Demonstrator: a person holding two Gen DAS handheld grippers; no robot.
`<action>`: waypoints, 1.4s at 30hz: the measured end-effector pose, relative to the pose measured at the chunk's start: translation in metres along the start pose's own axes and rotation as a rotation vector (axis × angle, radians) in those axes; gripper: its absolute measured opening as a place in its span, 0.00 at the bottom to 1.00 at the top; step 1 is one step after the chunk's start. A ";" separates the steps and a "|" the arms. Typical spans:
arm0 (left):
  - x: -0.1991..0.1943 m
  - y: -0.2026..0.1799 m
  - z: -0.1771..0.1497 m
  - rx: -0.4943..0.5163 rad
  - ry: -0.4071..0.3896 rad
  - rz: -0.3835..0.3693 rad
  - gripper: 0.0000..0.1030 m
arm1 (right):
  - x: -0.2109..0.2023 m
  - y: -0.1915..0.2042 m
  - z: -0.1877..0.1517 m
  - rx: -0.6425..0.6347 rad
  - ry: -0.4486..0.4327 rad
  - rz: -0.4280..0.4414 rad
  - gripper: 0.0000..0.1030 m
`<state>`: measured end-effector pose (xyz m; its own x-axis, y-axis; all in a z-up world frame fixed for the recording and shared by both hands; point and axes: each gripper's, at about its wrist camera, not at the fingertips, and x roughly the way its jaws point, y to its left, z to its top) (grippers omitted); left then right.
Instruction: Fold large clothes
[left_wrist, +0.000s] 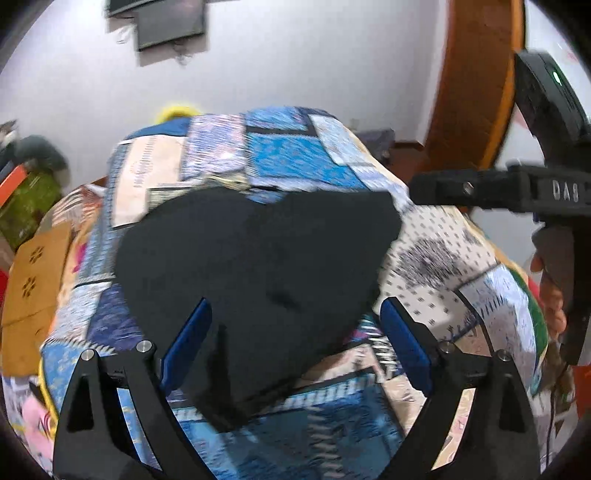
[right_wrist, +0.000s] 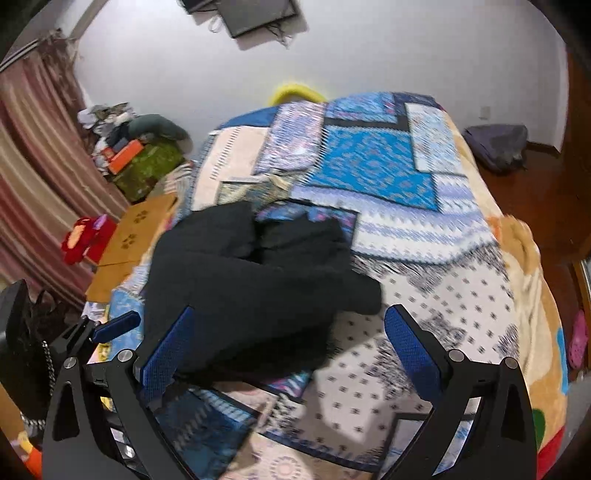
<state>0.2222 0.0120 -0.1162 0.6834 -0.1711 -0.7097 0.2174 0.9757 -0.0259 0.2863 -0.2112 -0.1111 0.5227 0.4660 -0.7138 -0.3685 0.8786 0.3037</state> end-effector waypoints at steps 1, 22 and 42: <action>-0.007 0.013 0.002 -0.033 -0.013 0.025 0.91 | 0.002 0.006 0.003 -0.015 -0.004 0.008 0.98; 0.064 0.102 -0.040 -0.385 0.094 -0.022 0.99 | 0.097 -0.050 -0.035 0.102 0.242 -0.029 0.99; 0.063 0.143 -0.037 -0.546 0.142 -0.077 0.98 | 0.049 -0.094 -0.029 0.253 0.233 0.097 1.00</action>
<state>0.2704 0.1454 -0.1911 0.5713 -0.2611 -0.7781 -0.1552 0.8966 -0.4148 0.3246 -0.2740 -0.1928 0.2942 0.5381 -0.7899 -0.1911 0.8429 0.5030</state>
